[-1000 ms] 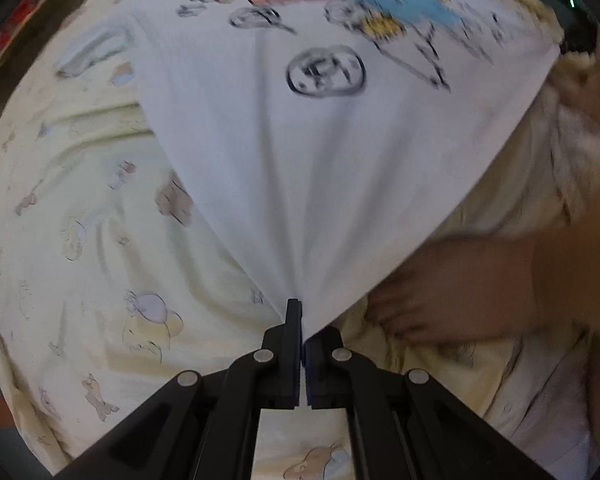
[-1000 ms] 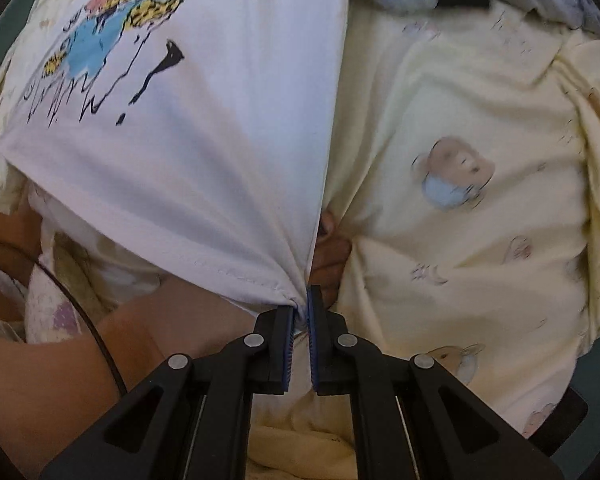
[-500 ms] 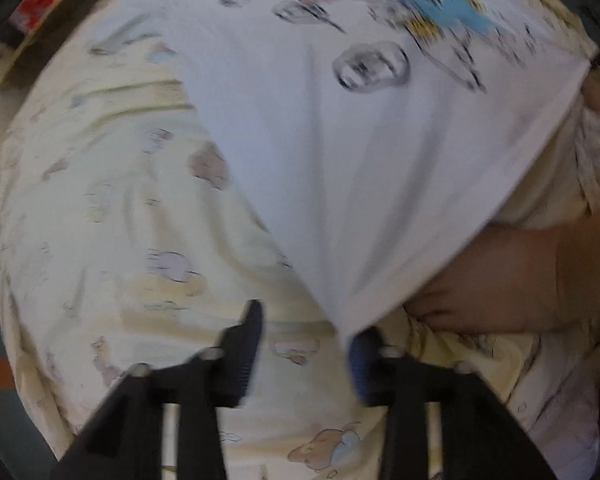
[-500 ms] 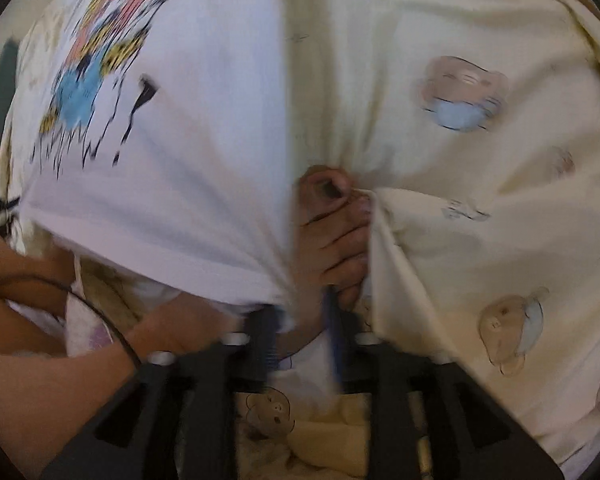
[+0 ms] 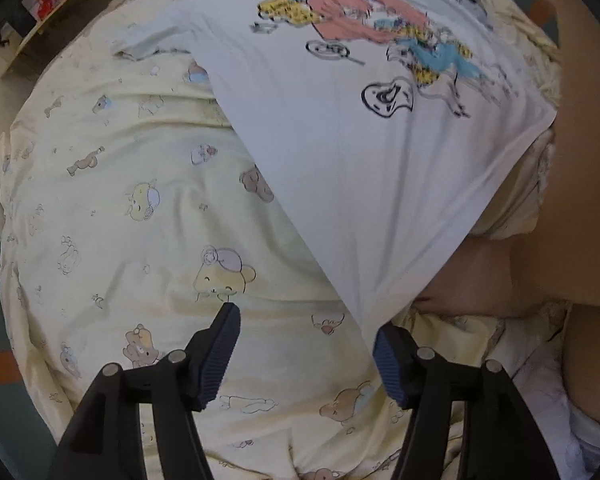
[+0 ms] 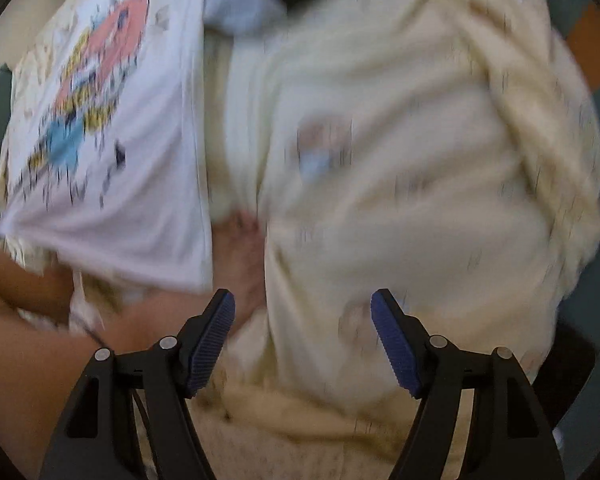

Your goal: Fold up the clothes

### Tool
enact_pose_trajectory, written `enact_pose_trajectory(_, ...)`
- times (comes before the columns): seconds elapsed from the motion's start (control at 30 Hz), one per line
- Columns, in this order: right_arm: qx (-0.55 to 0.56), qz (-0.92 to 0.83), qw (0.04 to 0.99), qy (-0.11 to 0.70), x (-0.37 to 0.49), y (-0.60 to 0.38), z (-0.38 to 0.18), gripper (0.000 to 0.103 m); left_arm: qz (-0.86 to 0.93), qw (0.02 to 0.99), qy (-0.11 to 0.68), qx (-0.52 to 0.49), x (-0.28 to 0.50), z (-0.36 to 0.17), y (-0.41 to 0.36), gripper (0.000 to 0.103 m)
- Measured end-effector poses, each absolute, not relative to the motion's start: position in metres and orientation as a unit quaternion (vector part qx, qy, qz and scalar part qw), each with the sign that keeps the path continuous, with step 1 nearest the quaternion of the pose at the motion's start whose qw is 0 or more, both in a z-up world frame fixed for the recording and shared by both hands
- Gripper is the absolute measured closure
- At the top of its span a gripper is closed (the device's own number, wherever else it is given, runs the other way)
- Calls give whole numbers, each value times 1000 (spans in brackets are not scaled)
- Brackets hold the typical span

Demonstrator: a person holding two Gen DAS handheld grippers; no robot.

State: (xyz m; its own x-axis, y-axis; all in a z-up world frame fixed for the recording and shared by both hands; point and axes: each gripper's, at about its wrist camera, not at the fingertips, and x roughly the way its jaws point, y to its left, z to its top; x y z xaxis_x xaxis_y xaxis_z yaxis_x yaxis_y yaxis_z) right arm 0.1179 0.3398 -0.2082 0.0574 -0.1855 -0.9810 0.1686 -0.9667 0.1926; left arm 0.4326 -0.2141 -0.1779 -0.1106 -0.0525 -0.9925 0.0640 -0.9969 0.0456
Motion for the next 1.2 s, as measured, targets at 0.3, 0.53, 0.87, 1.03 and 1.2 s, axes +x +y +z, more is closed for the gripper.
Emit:
enact_pose_trajectory(0.3,616,-761,201,7,30,241,-178,28,-820,93,59,562,463,-164,-207,39)
enact_pose_trajectory(0.53,614,-734,287,39,12,132,-197,28,-827,112,111,540,487,-164,-191,39)
enact_pose_trajectory(0.87,628,-692,344,93,36,80,-239,28,-753,133,110,635,505,-148,-208,39)
enact_pose_trajectory(1.03,590,-712,368,92,28,69,-223,28,-814,167,107,546,422,-123,-243,39)
enact_pose_trajectory(1.2,556,-726,382,132,10,40,-215,28,-853,87,53,512,284,-148,-230,39)
